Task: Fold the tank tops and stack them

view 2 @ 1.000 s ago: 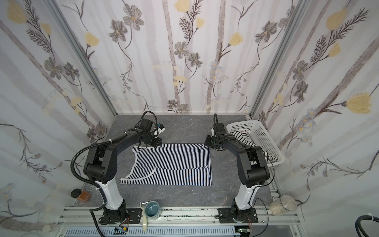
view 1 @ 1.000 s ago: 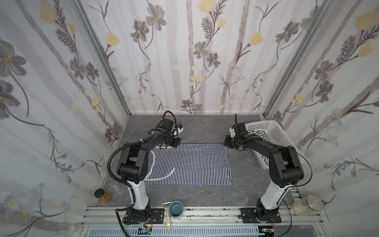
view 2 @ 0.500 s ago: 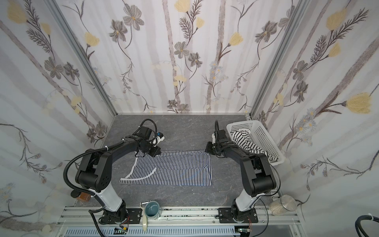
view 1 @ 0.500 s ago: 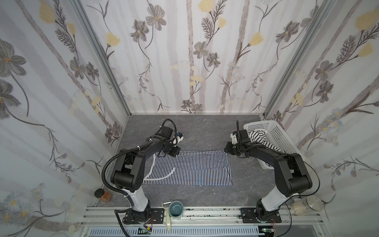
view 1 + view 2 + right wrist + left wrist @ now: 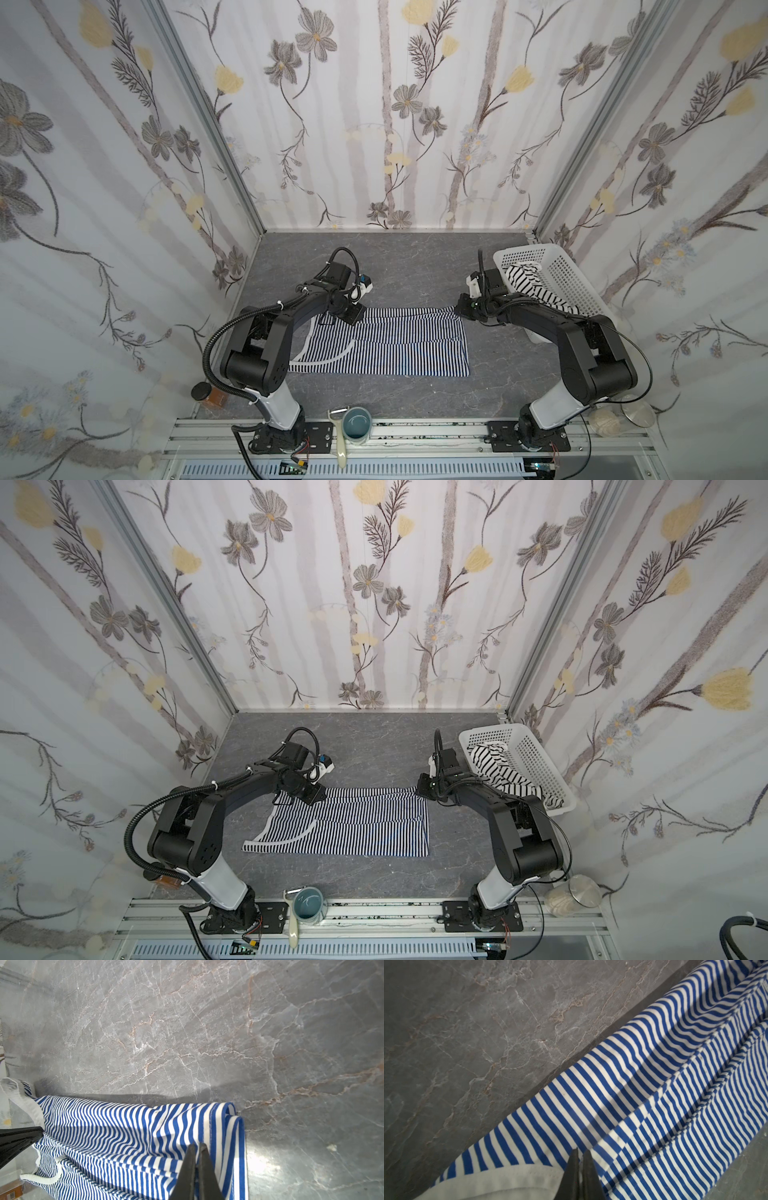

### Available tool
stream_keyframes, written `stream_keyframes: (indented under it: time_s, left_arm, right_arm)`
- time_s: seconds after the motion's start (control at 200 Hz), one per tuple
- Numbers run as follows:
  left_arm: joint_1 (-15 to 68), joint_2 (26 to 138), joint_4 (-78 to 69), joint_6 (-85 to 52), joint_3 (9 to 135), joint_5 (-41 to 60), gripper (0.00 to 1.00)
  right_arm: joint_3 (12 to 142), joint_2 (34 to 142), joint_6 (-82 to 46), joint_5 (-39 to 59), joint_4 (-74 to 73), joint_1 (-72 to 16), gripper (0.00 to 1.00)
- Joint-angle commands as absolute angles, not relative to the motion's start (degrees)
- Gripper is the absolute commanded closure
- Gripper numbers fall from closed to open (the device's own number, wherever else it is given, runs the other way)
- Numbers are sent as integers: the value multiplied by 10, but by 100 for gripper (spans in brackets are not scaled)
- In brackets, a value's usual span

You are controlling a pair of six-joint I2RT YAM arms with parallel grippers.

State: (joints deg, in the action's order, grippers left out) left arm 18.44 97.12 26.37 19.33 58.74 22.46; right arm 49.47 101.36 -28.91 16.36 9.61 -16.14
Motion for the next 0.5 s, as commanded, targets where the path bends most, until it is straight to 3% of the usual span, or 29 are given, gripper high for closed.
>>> stream_keyframes:
  time_s: [0.0,0.39,0.495]
  left_arm:
    - [185,966,264,193,580,223,93]
    - [187,962,263,193,559,211,87]
    - [188,963,263,193,556,210,85]
  right_arm:
    - [490,1008,-289,161,70,-164,99]
    - [464,1005,-295,162,53,-165,98]
    - [454,995,-298,165,52,-168,91]
